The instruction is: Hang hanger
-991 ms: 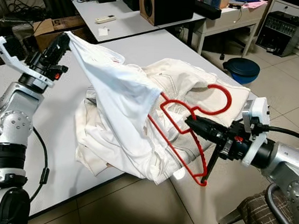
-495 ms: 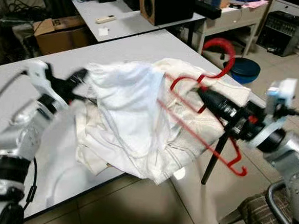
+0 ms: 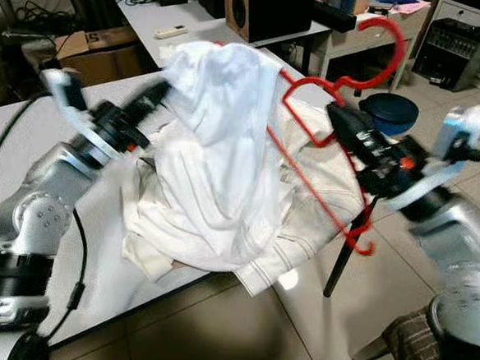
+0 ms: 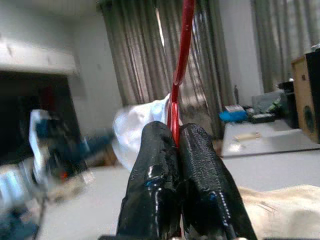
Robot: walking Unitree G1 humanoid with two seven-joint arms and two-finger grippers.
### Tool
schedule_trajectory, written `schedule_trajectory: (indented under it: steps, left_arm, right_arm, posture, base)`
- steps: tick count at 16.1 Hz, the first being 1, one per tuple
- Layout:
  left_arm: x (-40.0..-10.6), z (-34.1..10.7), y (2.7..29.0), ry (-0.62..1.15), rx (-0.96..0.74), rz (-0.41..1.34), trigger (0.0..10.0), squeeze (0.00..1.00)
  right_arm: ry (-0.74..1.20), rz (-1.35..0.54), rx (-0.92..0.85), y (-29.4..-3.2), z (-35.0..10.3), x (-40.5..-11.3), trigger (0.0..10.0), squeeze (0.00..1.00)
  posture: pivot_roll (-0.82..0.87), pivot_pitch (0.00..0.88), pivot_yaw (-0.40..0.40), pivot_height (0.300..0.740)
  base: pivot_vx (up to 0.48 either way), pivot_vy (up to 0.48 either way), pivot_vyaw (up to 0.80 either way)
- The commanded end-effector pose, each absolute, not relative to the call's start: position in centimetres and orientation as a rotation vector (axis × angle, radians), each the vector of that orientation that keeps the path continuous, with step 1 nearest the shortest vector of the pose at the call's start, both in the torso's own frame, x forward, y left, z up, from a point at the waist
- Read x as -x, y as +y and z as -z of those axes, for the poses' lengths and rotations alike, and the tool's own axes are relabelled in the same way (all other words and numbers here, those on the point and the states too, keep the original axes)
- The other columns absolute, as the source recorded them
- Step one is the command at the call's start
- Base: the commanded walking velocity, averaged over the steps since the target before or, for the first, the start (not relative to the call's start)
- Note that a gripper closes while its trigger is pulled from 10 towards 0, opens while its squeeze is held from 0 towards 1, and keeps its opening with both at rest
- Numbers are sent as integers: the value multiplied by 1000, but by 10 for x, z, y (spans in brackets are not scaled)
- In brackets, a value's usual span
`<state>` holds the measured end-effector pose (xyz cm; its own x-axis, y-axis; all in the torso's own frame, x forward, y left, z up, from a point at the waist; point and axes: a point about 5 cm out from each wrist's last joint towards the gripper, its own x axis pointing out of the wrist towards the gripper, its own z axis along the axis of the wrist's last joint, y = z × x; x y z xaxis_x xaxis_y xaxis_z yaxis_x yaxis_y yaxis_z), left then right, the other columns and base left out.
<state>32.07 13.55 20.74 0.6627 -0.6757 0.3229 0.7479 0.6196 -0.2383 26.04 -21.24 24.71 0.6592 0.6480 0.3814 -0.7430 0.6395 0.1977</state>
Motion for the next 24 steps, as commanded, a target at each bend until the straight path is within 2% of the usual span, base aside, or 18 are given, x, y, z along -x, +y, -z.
schedule_trajectory:
  steps: [1,2,3,4,5,6,8,9,11,12,14,15,17,18,20,21,23,24]
  left_arm:
    - [-320,-193,136,-137,318,807,0,0]
    - [-324,-183,140,-104,292,733,0,0]
    - [-326,-182,142,-102,285,710,0,0]
    - [-327,-185,143,-111,289,707,0,0]
    - [-328,-187,144,-123,296,699,0,0]
    - [-330,-194,149,-152,313,679,0,0]
    - [-333,-205,156,-212,361,635,0,0]
    - [-337,-224,171,-321,430,583,0,0]
    - [-342,-241,189,-425,492,481,0,0]
    - [-344,-251,201,-492,588,419,0,0]
    - [-345,-255,208,-522,673,380,0,0]
    - [-346,-245,207,-470,658,373,0,0]
    - [-353,-218,200,-299,425,340,0,0]
    - [-353,-209,198,-258,362,329,0,0]
    - [-355,-205,204,-244,360,259,0,0]
    - [-357,-203,210,-225,304,215,0,0]
    - [-358,-202,211,-227,289,211,0,0]
    - [-357,-202,210,-230,284,230,784,0]
  right_arm:
    - [-378,-816,-399,-213,-264,-258,10000,0]
    - [-366,-840,-428,-212,-266,-256,10000,0]
    - [-223,-850,-284,-206,-249,-256,10000,0]
    - [-91,-893,-69,-199,-225,-251,10000,0]
    - [-93,-897,-111,-197,-222,-249,10000,0]
    - [-140,-869,-249,-199,-226,-250,10000,0]
    - [-59,-833,-166,-202,-218,-253,10000,0]
    - [99,-787,5,-210,-192,-253,10000,0]
    - [48,-835,-62,-208,-199,-248,10000,0]
    - [41,-877,-66,-205,-202,-243,10000,0]
    - [-7,-888,-101,-204,-208,-241,10000,0]
    - [-84,-889,-173,-205,-221,-242,10000,0]
    - [-140,-895,-198,-207,-229,-242,10000,0]
    - [-165,-899,-215,-209,-233,-241,10000,0]
    - [-176,-917,-217,-212,-238,-238,10000,0]
    - [-167,-928,-216,-213,-238,-236,10000,0]
    - [-168,-929,-219,-214,-239,-236,10000,0]
    - [-172,-931,-223,-214,-240,-236,10000,0]
  posture:
    - [-149,0,133,740]
    - [-149,0,133,740]
    - [-154,0,136,740]
    - [-157,0,138,740]
    - [-157,0,138,740]
    - [-151,0,134,740]
    - [-153,0,137,740]
    - [-150,0,134,740]
    - [-150,0,134,740]
    - [-147,0,132,740]
    - [-149,0,133,740]
    - [-150,0,136,740]
    - [-150,0,136,740]
    - [-150,0,136,740]
    - [-151,0,135,740]
    - [-151,0,135,740]
    - [-151,0,135,740]
    - [-150,0,133,740]
  base:
    - [0,0,0]
    - [0,0,0]
    - [0,0,0]
    - [0,0,0]
    - [0,0,0]
    - [0,0,0]
    - [0,0,0]
    - [0,0,0]
    - [0,0,0]
    - [0,0,0]
    - [0,0,0]
    - [0,0,0]
    - [0,0,0]
    - [0,0,0]
    - [0,0,0]
    - [0,0,0]
    - [0,0,0]
    - [0,0,0]
